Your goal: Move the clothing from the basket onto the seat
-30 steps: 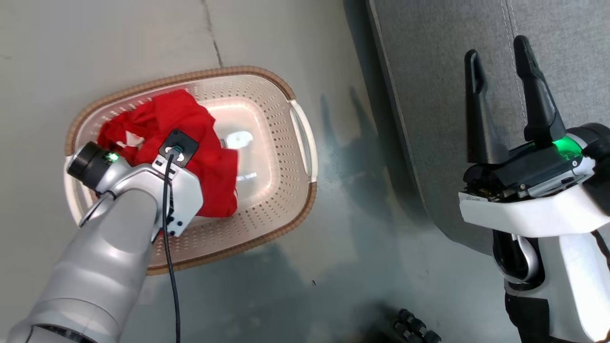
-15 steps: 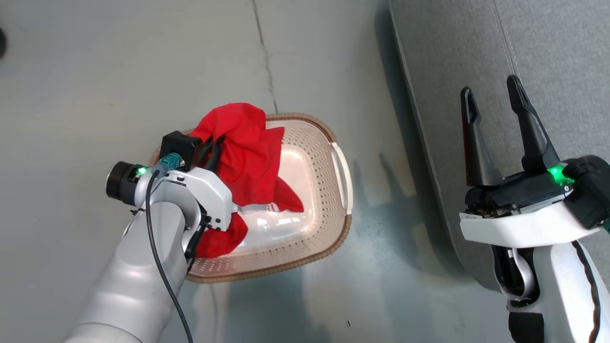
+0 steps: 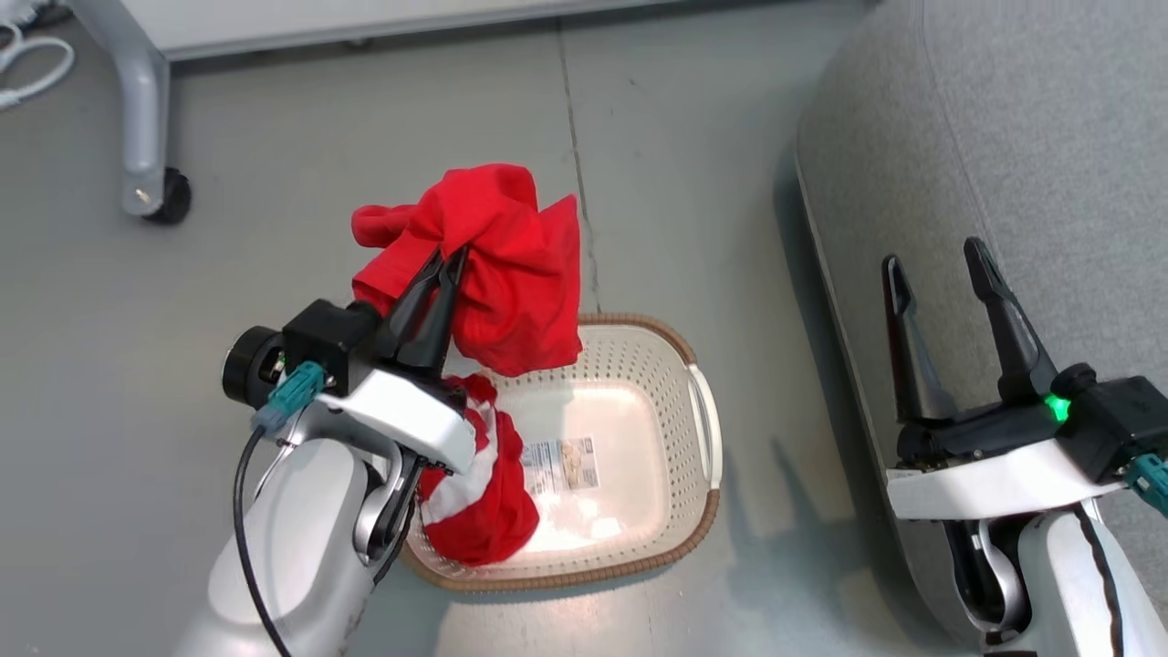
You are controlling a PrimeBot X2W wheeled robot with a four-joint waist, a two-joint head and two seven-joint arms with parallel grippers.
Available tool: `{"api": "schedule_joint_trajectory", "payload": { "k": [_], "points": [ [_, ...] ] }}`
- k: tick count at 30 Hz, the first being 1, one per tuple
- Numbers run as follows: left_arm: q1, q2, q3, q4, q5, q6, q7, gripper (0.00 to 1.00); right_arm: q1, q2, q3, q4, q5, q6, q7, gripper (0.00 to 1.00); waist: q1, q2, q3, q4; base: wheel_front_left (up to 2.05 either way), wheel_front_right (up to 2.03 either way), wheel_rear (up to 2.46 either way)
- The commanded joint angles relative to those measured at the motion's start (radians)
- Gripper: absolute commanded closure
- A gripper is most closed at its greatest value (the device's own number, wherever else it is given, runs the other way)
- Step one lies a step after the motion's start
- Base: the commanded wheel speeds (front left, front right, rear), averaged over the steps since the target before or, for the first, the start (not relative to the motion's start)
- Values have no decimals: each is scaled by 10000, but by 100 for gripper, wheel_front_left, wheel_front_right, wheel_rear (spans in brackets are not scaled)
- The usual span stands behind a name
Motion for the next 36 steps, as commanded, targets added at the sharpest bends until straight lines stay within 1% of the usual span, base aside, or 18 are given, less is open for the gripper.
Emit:
{"api": "schedule_joint_trajectory", "payload": {
  "k": [1,5,10,15,16,21,26,36],
  "points": [
    [252,80,145,-415,-90,-67,-48,100,165,-48,-70,15,-25,23,71,0,0,0,-531,228,0,0,0],
    [775,183,292,-1756,-49,-125,-47,100,511,-46,-131,27,-46,23,203,0,0,0,-1083,374,0,0,0],
    [1223,312,281,-2903,-137,-154,-17,100,884,-46,-77,12,26,23,382,0,0,0,-1687,422,0,0,0],
    [1706,495,163,-3634,-133,-11,323,100,1261,-46,52,-22,92,23,537,0,0,0,-2250,386,0,0,0],
    [1912,537,115,-3852,-152,72,490,100,1419,-48,81,-38,135,23,593,0,0,0,-2444,369,0,0,0],
    [2560,642,0,-4210,-188,246,765,100,1860,-46,80,-94,282,23,683,0,0,0,-2942,280,0,0,0],
    [3039,687,-90,-4363,-308,332,893,100,2210,-46,83,-115,329,23,808,0,0,0,-3367,233,0,0,0],
    [3250,803,-151,-4531,-303,502,1087,100,2432,-45,211,-289,369,23,910,0,0,0,-3617,244,0,0,0]
  ]
}}
